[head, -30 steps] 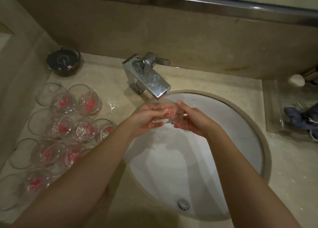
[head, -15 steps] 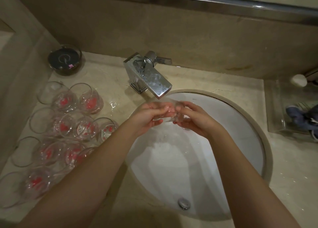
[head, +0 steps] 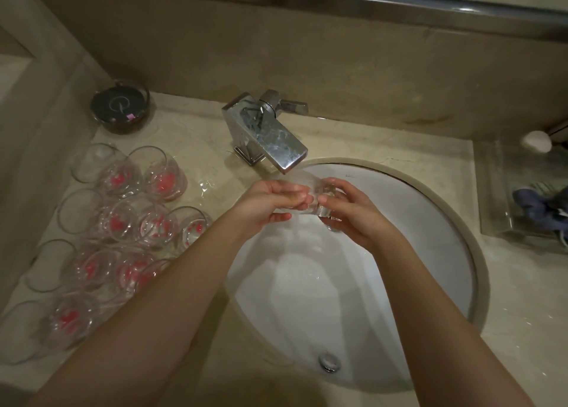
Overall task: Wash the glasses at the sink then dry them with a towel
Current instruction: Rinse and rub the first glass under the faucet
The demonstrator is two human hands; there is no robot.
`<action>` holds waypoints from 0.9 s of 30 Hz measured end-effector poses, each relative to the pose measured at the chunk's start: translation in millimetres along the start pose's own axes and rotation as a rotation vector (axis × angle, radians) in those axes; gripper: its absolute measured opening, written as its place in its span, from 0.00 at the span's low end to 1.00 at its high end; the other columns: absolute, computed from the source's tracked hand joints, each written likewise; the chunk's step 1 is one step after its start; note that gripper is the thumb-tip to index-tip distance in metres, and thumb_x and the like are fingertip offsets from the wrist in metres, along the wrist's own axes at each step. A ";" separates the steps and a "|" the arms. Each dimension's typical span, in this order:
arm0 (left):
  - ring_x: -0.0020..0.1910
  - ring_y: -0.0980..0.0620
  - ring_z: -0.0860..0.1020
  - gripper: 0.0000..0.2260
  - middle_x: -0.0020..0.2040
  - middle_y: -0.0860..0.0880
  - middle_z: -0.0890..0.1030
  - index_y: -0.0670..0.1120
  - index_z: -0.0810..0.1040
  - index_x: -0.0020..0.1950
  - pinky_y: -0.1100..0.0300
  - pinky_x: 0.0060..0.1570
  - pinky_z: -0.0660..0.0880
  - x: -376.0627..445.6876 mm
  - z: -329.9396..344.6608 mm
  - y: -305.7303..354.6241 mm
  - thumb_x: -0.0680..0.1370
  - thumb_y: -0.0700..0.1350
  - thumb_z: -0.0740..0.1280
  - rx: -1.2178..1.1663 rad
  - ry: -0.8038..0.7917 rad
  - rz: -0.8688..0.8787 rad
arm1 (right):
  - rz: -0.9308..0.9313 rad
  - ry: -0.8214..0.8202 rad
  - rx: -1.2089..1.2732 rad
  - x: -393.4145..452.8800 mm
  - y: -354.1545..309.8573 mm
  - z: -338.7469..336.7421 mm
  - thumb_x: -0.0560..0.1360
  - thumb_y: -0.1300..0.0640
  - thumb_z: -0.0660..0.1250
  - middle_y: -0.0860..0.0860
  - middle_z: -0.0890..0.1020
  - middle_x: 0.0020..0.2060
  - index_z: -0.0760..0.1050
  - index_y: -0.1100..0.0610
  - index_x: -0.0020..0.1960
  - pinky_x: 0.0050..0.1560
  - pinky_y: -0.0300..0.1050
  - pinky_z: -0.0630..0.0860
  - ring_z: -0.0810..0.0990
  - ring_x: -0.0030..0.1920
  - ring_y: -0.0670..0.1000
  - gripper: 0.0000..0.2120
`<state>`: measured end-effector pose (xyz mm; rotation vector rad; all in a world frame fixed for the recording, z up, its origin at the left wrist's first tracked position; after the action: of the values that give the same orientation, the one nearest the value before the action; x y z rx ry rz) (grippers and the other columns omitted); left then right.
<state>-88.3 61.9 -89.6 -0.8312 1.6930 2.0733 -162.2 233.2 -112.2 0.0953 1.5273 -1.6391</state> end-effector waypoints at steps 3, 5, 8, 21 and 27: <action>0.45 0.59 0.83 0.06 0.44 0.53 0.85 0.49 0.82 0.50 0.67 0.39 0.71 2.6 2.7 1.0 0.74 0.43 0.73 0.038 0.020 0.025 | 0.007 0.012 0.107 0.5 2.9 0.2 0.75 0.61 0.69 0.52 0.81 0.50 0.74 0.55 0.62 0.48 0.46 0.80 0.83 0.48 0.53 0.16; 0.40 0.61 0.81 0.04 0.39 0.56 0.84 0.50 0.83 0.46 0.67 0.38 0.69 6.6 5.4 0.8 0.73 0.43 0.74 0.079 0.057 0.065 | 0.035 0.030 0.133 2.0 5.2 4.7 0.78 0.52 0.66 0.54 0.80 0.50 0.75 0.57 0.62 0.49 0.47 0.80 0.83 0.48 0.53 0.16; 0.32 0.66 0.78 0.03 0.35 0.56 0.82 0.45 0.82 0.46 0.71 0.34 0.69 6.3 16.3 2.1 0.73 0.40 0.74 0.079 0.117 0.131 | 0.037 0.095 0.068 11.5 14.8 15.7 0.79 0.42 0.61 0.56 0.80 0.51 0.73 0.60 0.64 0.44 0.43 0.78 0.82 0.46 0.51 0.24; 0.51 0.53 0.84 0.12 0.48 0.48 0.86 0.46 0.83 0.57 0.53 0.58 0.74 16.9 9.3 -10.9 0.78 0.51 0.68 0.064 0.061 0.027 | -0.241 0.110 0.003 19.1 29.6 12.8 0.75 0.57 0.70 0.58 0.81 0.51 0.76 0.56 0.57 0.49 0.51 0.79 0.82 0.50 0.57 0.12; 0.50 0.50 0.83 0.08 0.49 0.46 0.85 0.44 0.82 0.55 0.56 0.59 0.74 15.7 15.9 -17.2 0.79 0.44 0.67 0.055 -0.023 0.067 | 0.176 0.088 -0.197 21.1 12.1 14.0 0.79 0.35 0.52 0.56 0.83 0.43 0.78 0.57 0.56 0.31 0.38 0.78 0.81 0.35 0.51 0.29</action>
<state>-93.7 79.7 -110.8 -0.7407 1.7801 2.0614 -161.0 211.9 -130.4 0.1910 1.6892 -1.3548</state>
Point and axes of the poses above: each hand's wrist, its own x-axis towards the middle knuckle, its own z-axis out of the palm, y = z × x, the point moved 1 cm from there along x, towards the middle knuckle
